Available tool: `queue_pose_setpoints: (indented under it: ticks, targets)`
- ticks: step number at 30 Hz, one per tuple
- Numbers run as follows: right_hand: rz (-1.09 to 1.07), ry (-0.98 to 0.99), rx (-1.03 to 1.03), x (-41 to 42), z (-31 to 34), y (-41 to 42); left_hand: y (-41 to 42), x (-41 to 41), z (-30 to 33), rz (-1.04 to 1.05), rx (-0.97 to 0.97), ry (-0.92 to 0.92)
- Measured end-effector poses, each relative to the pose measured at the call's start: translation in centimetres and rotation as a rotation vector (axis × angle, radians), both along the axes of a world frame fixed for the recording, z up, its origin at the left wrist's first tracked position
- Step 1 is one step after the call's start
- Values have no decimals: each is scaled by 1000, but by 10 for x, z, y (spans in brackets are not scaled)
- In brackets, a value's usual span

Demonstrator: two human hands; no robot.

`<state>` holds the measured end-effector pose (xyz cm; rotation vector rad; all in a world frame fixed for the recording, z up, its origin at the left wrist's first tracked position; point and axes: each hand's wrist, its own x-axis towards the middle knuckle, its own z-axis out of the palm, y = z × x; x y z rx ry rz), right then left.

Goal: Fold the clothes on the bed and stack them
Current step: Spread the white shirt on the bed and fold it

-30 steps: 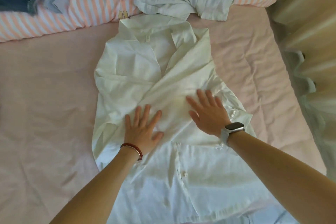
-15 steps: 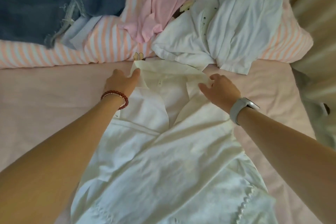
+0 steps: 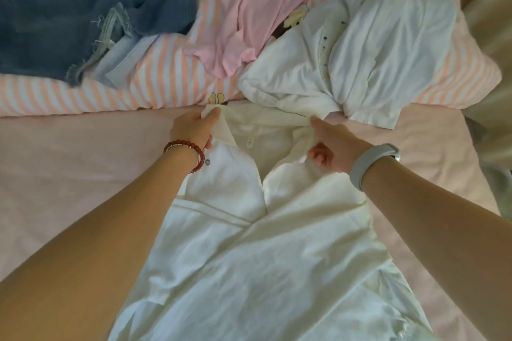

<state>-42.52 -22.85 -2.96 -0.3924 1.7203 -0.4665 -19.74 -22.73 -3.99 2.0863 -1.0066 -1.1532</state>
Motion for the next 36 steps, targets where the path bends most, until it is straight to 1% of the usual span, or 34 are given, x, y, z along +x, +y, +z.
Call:
queue_pose_setpoints:
  ticks: [2,3,4,6,7,8,9,11,12,13,15,17,19,22,24,25,26,27,28,29,30,31,32,34,35,36]
  targets:
    - [-1,8,32,1,0,-5,-8,1,-1,-41,-23,-148]
    - [56,69,-20,2,-1,-5,-10,2,-1,-86,-45,-235]
    - [168,194,-133,2,-2,-5,-12,4,-1,-136,-66,-317]
    - [491,500,-476,1,-3,-1,-15,9,-2,-228,-64,-402]
    - [632,593,-615,0,-1,2,-16,13,-4,-254,-35,-394]
    - [733,651,-683,-2,1,4,-16,17,-6,-255,15,-338]
    - [797,663,-697,-5,3,4,-15,21,-8,-228,77,-236]
    - [801,538,-622,-11,5,2,-15,26,-11,-156,131,-20]
    - [794,485,-572,-12,7,0,-16,26,-12,-141,123,36]
    - [798,492,-537,-11,7,-3,-18,25,-12,-115,97,63]
    - [836,574,-488,-10,8,-12,-23,23,-7,-21,48,79]
    - [891,596,-404,-7,9,-18,-27,20,-1,-18,73,23]
    - [971,617,-375,-4,13,-20,-29,17,3,-114,100,-57]
    - [1110,834,-442,-2,22,-17,-33,14,10,-214,36,-189]
    - [1076,955,-481,-5,29,-19,-35,18,20,-234,-40,-258]
    - [993,941,-454,-6,34,-22,-36,22,24,-238,-77,-268]
    - [851,858,-412,-6,39,-25,-36,25,30,-229,-99,-256]
    - [645,709,-358,-6,42,-29,-37,27,35,-189,-105,-200]
    - [392,501,-295,-4,46,-32,-38,28,39,-103,-103,-99]
    - [153,280,-238,-2,51,-33,-40,28,44,22,-67,63]
    - [-34,72,-213,1,56,-33,-41,26,49,150,-15,241]
    - [-148,-93,-218,4,58,-34,-40,24,54,236,31,403]
    - [-207,-213,-236,4,57,-35,-39,24,55,271,67,531]
    - [-252,-358,-294,4,54,-34,-36,27,50,212,100,692]
    - [-247,-377,-321,3,53,-32,-35,29,48,182,95,716]
    - [-203,-367,-344,3,49,-29,-34,29,43,180,74,701]
